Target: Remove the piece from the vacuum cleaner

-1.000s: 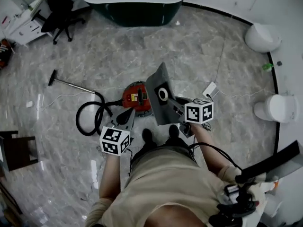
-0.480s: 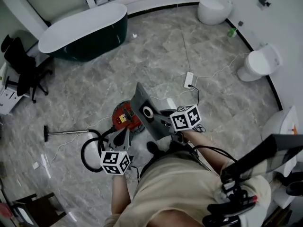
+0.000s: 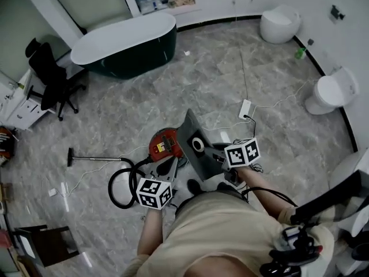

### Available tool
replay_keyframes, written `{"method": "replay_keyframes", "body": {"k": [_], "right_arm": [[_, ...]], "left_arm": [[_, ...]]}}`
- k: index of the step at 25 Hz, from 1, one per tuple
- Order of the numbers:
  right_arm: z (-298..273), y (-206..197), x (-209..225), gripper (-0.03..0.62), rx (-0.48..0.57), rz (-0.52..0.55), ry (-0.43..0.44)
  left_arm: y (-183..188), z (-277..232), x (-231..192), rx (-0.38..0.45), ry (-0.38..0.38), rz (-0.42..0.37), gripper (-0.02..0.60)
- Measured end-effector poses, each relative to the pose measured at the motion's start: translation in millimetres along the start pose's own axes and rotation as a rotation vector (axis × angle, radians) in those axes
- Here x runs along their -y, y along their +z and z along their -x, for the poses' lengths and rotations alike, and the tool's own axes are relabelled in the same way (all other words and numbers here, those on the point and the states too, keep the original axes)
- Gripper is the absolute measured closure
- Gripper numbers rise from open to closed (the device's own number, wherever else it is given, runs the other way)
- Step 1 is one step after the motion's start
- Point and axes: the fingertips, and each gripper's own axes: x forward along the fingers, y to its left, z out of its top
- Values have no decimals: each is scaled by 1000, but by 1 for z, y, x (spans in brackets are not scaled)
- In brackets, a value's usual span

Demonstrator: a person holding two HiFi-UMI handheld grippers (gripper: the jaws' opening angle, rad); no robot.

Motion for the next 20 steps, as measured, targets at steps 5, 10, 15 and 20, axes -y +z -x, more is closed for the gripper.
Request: {"method": "replay_keyframes", "body": {"k": [5,10,15,20], "right_arm": [[25,-21,3,565,-37,15,11],[59,-31,4,565,-44,41,11],[93,-59,14,565,-70,34,34],[113,-85,27,565,-93,-3,81]], "left_arm": [[-1,-11,40,15,-6,-14,578],[-5,-19,81,-6,-36,-19,578],[-21,-20,121,-43,-23,-12,578],[-37,-20,149,-84,13,1,578]]}}
